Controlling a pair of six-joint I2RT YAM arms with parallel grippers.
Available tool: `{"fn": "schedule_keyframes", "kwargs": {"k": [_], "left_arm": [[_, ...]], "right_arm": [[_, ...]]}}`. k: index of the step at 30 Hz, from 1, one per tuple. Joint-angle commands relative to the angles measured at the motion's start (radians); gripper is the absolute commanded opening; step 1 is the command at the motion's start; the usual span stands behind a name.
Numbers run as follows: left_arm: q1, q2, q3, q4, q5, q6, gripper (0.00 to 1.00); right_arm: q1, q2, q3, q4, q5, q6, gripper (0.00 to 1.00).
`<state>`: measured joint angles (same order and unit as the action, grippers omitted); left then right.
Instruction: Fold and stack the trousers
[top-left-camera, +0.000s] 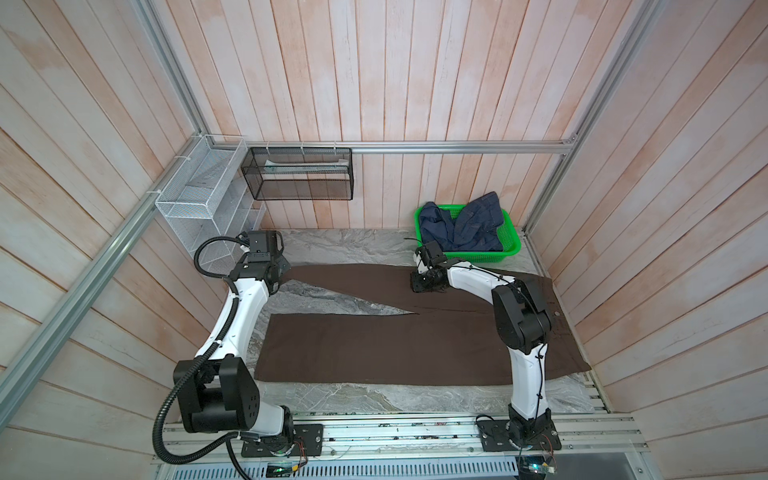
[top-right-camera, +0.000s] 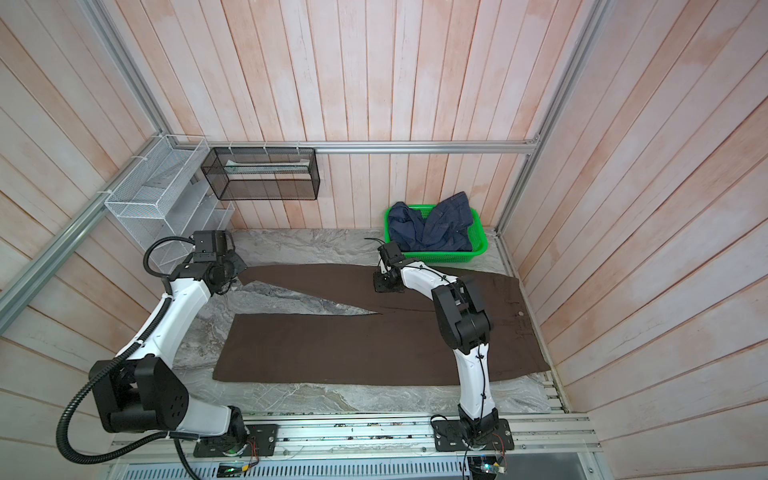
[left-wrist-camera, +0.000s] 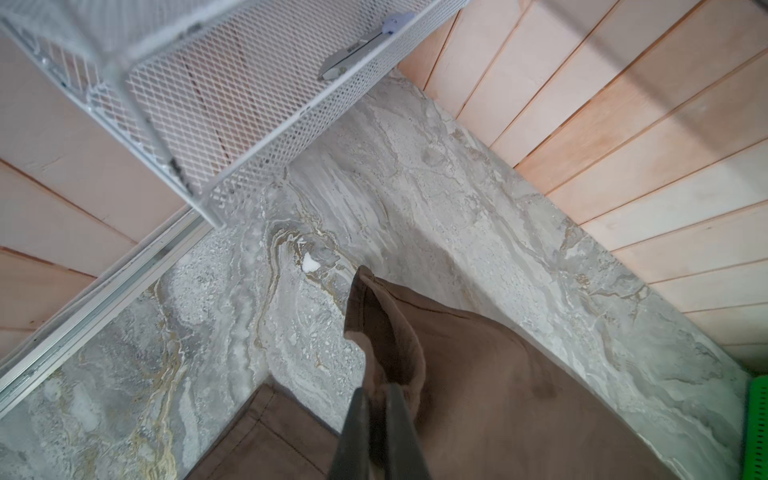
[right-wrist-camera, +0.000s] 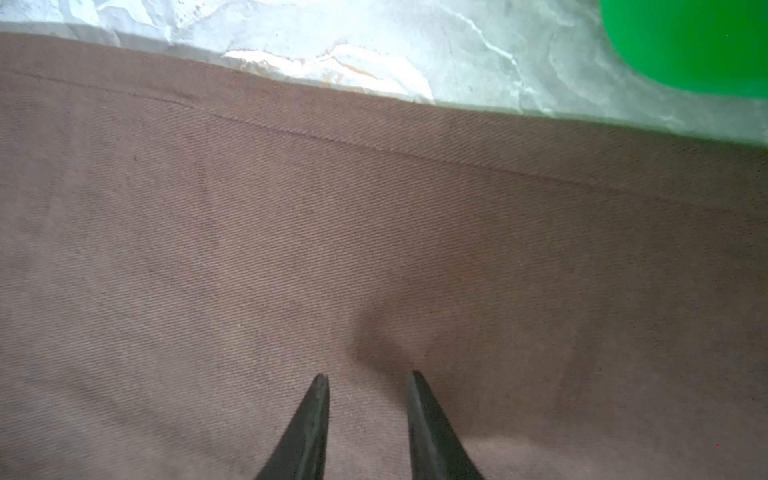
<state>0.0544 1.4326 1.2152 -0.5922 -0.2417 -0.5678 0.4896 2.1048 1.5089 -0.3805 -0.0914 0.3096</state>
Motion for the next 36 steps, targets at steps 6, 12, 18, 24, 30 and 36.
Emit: {"fn": "schedule_keyframes", "kwargs": {"k": [6,12,18,24,30,36], "left_arm": [[0.008,-0.013,-0.189,0.017,0.000,0.029,0.00],[0.010,-0.015,-0.172,-0.012,0.016,0.032,0.47],[0.010,0.014,-0.074,-0.011,0.028,0.068,0.53],[0.007,0.256,0.072,-0.013,0.116,0.111,0.27],[-0.055,0.408,0.120,0.018,0.203,0.140,0.23],[-0.040,0.558,0.140,-0.004,0.152,0.141,0.24]], "right_arm": [[0.001,-0.039,-0.026,-0.034,-0.014,-0.006,0.33],[0.001,-0.087,-0.054,-0.034,-0.011,-0.006,0.33],[0.000,-0.124,-0.075,-0.031,-0.005,0.000,0.33],[0.001,-0.127,-0.069,-0.035,-0.012,0.003,0.33],[-0.019,-0.169,-0.092,-0.027,-0.002,0.014,0.33],[-0.087,-0.241,-0.155,-0.010,0.001,0.026,0.34]]}}
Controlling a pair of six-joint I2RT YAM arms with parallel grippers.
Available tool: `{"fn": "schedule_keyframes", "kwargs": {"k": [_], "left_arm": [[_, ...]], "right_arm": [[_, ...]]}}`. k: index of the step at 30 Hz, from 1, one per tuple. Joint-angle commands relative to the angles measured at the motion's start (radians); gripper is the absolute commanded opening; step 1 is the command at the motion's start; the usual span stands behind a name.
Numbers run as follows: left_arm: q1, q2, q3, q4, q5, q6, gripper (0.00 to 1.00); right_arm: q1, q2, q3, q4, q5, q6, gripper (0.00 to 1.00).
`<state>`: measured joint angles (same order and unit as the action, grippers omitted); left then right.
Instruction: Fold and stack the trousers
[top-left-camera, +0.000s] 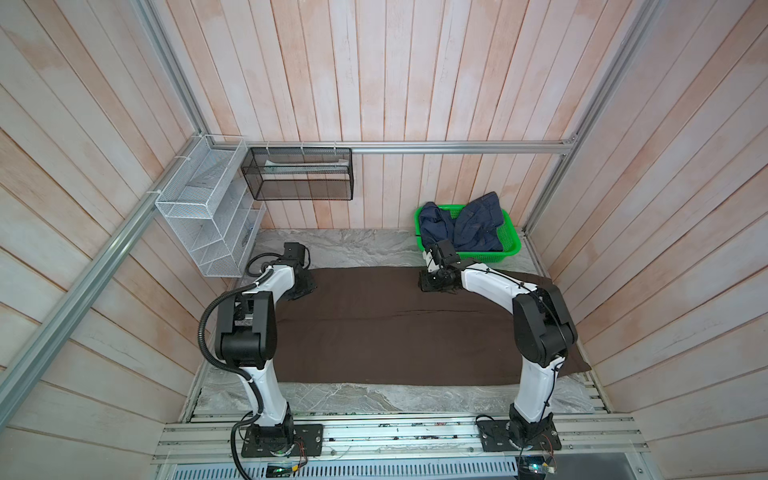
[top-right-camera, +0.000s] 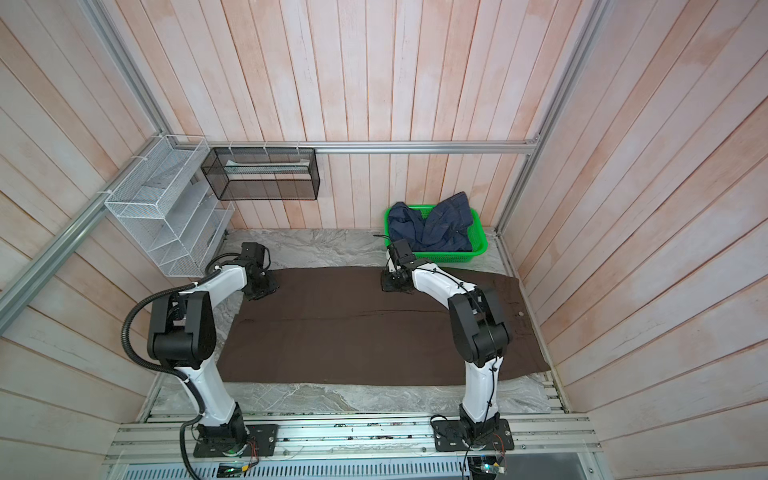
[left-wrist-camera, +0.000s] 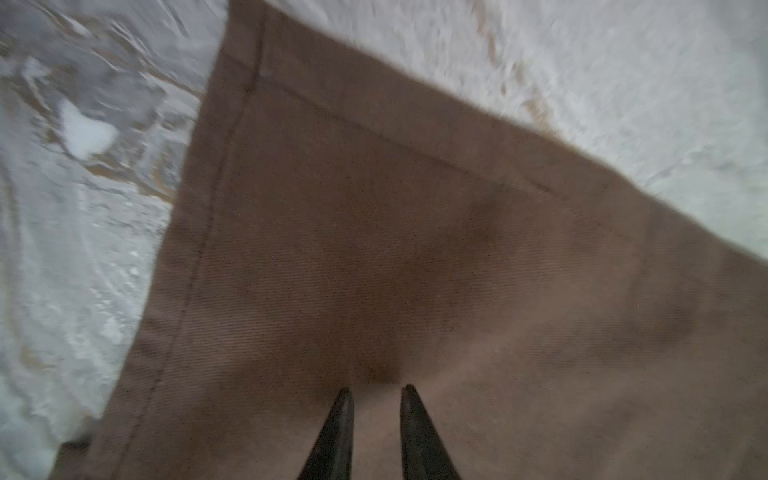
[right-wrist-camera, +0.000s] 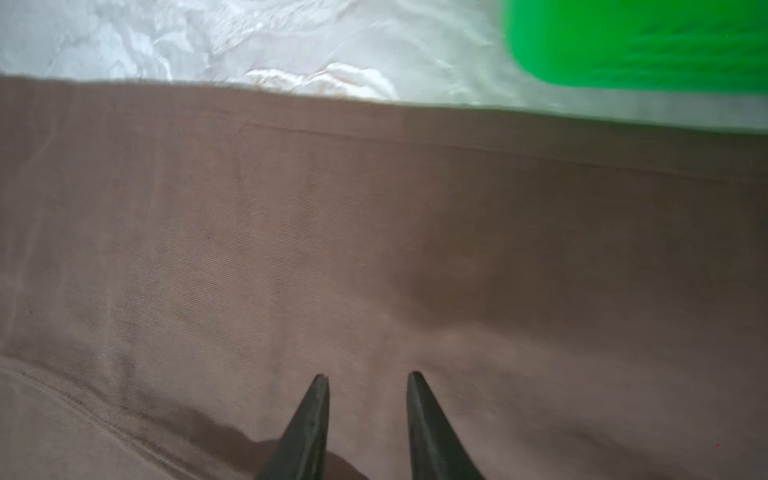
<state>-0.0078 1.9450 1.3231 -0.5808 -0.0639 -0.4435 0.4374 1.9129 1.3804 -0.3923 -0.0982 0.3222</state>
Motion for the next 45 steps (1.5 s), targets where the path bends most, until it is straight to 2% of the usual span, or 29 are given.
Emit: {"fn": "schedule_keyframes", "kwargs": {"k": [1,7,14,21,24,27,33,41,45], "left_arm": [[0.030,0.066,0.036,-0.019,-0.038,0.020,0.26],[0.077,0.202,0.135,-0.075,-0.112,0.061,0.34],[0.140,0.313,0.293,-0.128,-0.102,0.111,0.38],[0.172,0.302,0.349,-0.140,-0.081,0.157,0.45],[0.146,0.226,0.299,-0.092,-0.001,0.165,0.53],[0.080,0.104,0.223,-0.061,0.026,0.166,0.58],[0.013,-0.113,0.008,0.002,0.102,0.103,0.62],[0.003,-0.105,-0.167,0.095,0.209,0.060,0.63],[0.007,-0.043,-0.188,0.097,0.186,0.054,0.63]], "right_arm": [[-0.047,-0.062,-0.039,0.004,0.009,0.016,0.35],[-0.165,-0.139,-0.140,0.043,0.007,0.050,0.38],[-0.341,-0.178,-0.249,0.103,-0.029,0.115,0.39],[-0.428,-0.172,-0.308,0.167,-0.030,0.155,0.41],[-0.437,-0.167,-0.302,0.169,-0.032,0.160,0.41],[-0.439,-0.170,-0.297,0.170,-0.033,0.161,0.42],[-0.464,-0.177,-0.308,0.176,-0.029,0.164,0.43],[-0.536,-0.181,-0.347,0.215,-0.067,0.161,0.43],[-0.552,-0.178,-0.369,0.229,-0.092,0.168,0.42]]}}
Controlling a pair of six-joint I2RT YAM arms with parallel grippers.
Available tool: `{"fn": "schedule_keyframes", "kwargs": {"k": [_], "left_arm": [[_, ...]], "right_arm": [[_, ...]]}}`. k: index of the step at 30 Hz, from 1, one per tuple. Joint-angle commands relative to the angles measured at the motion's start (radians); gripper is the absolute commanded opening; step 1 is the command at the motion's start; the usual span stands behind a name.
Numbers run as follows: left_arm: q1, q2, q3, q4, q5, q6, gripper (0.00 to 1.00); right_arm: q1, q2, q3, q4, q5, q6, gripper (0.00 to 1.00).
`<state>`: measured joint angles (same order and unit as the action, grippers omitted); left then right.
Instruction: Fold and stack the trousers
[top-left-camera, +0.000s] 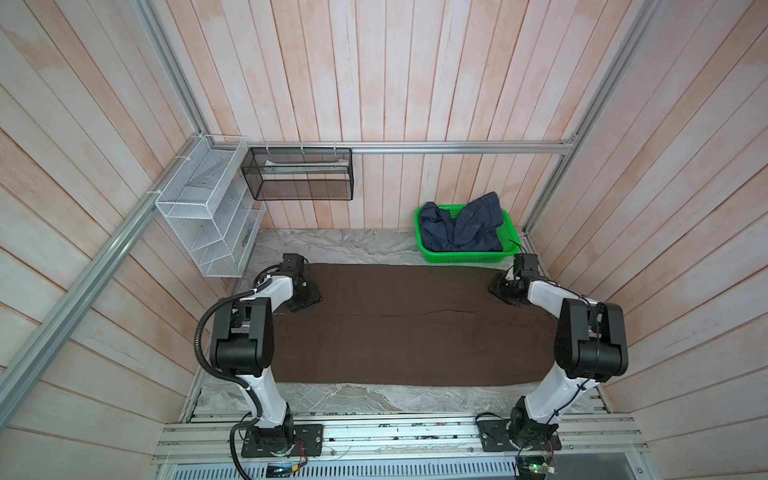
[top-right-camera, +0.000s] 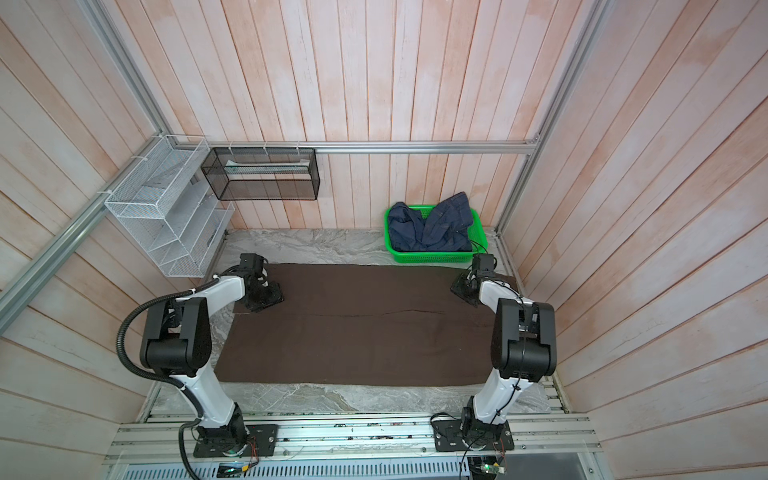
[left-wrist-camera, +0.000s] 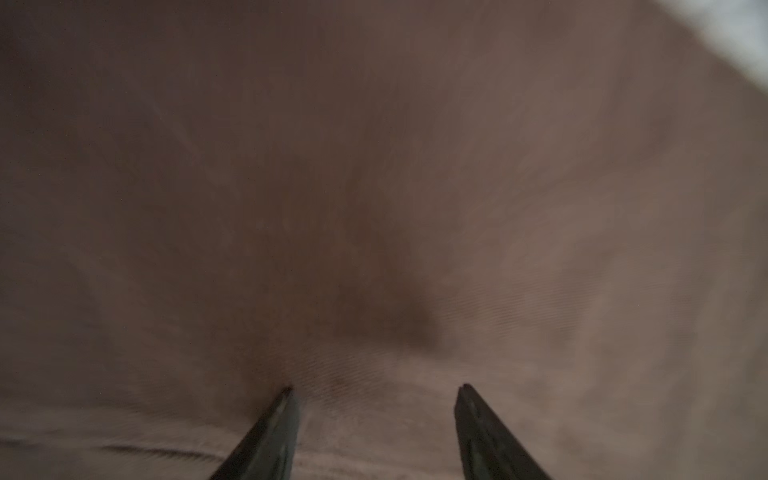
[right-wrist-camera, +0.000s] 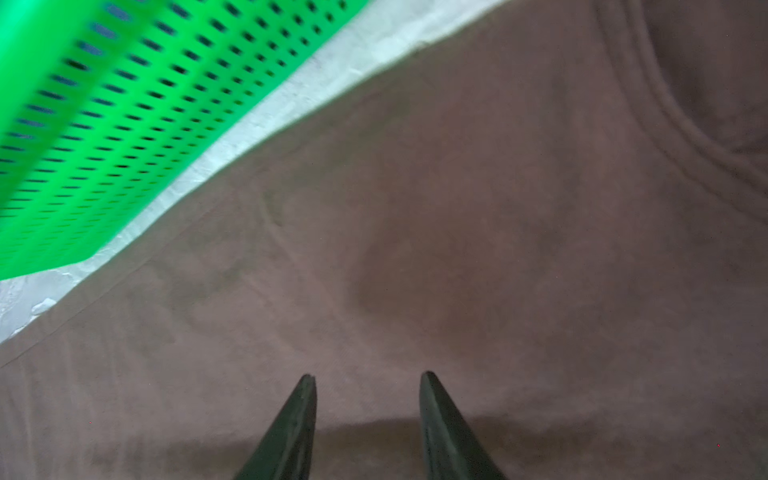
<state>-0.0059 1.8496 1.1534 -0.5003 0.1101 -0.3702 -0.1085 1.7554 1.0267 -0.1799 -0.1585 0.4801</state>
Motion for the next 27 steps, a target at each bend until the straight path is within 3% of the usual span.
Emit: {"fn": "schedule_keyframes", "kwargs": {"k": [1,9,20,27], "left_arm": [[0.007,0.069,-0.018,0.013,0.000,-0.019,0.63],[0.098,0.127,-0.019,-0.010,-0.084,0.005,0.63],[0.121,0.127,0.067,-0.035,0.003,0.049,0.63],[0.120,0.089,0.069,-0.043,0.029,0.052,0.64]], "right_arm": [[-0.009,-0.019,-0.020,0.015,-0.031,0.010,0.42],[-0.054,-0.040,-0.056,0.028,-0.029,0.026,0.43],[-0.083,0.091,0.010,0.045,-0.034,0.050,0.42],[-0.110,0.080,-0.005,0.043,-0.003,0.060,0.42]]}}
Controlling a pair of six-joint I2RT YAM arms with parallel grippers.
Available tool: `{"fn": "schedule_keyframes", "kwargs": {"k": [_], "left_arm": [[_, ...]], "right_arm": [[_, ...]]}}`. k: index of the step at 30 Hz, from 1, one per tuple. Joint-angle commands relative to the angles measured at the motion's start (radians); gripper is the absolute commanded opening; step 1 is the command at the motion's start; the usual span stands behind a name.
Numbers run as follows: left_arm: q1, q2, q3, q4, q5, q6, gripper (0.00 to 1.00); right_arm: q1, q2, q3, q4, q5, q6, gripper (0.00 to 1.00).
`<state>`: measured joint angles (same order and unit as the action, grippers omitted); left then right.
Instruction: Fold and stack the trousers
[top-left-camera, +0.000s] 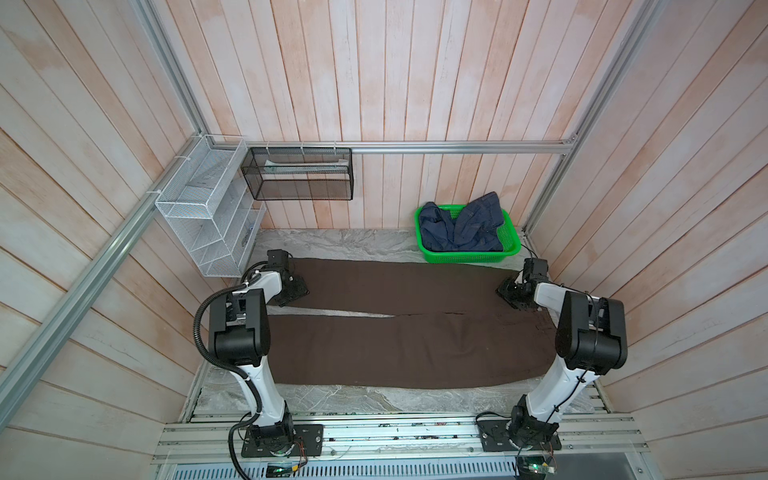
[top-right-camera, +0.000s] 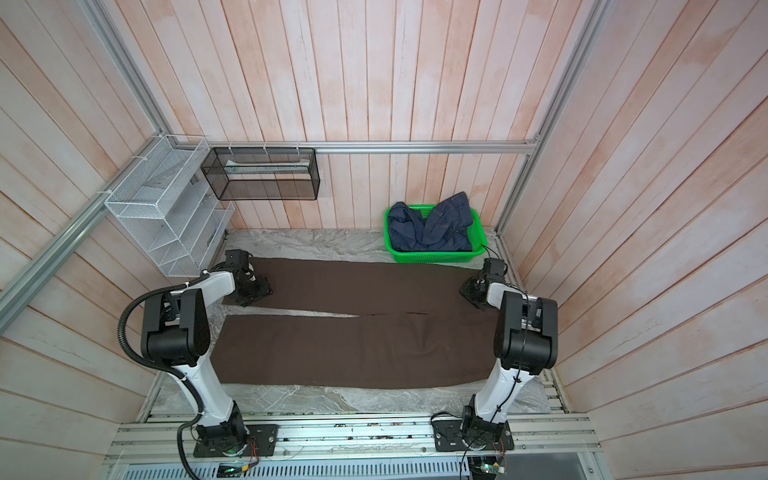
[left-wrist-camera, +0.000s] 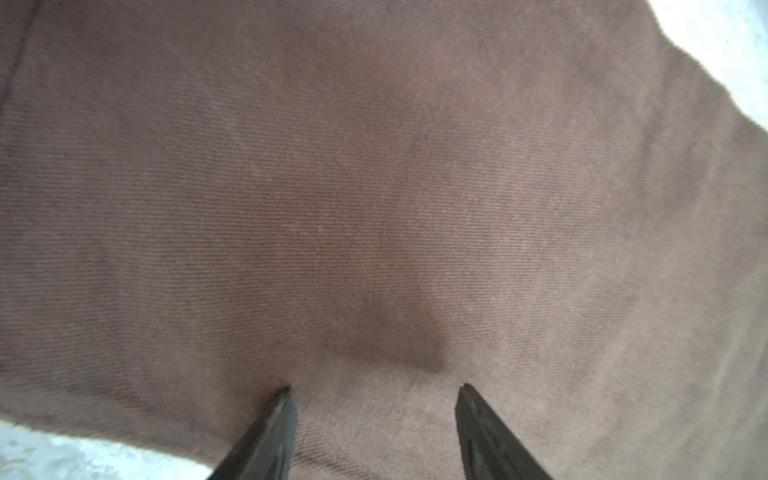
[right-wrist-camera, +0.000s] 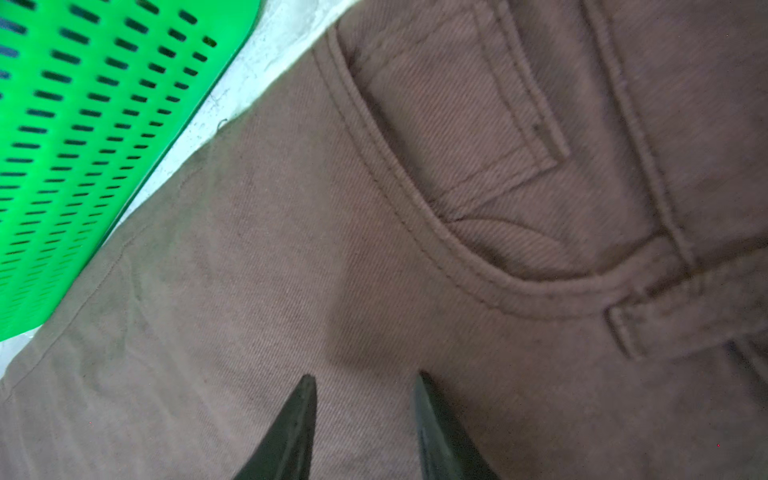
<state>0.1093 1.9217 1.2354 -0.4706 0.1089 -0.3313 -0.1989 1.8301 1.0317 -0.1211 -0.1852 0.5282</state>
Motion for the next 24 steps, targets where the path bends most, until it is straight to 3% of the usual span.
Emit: {"fn": "schedule_keyframes", "kwargs": {"k": [1,6,11,18,24], "left_arm": [[0.005,0.010,-0.015,-0.074,0.032,0.012,0.64],[0.003,-0.045,-0.017,-0.090,0.035,0.012,0.65],[-0.034,-0.145,-0.016,-0.115,0.027,0.010,0.76],[-0.082,-0.363,-0.082,-0.151,-0.002,-0.044,0.77],[-0.082,-0.514,-0.191,-0.164,-0.005,-0.087,0.77]], "right_arm": [[-0.023,0.000,-0.021,-0.013,0.028,0.012,0.42],[-0.031,-0.030,-0.079,-0.001,0.025,0.012,0.42],[-0.032,-0.157,-0.116,0.033,-0.026,0.038,0.43],[-0.032,-0.410,-0.135,-0.044,0.097,0.106,0.44],[-0.086,-0.421,-0.233,-0.011,0.008,0.180,0.44]]}}
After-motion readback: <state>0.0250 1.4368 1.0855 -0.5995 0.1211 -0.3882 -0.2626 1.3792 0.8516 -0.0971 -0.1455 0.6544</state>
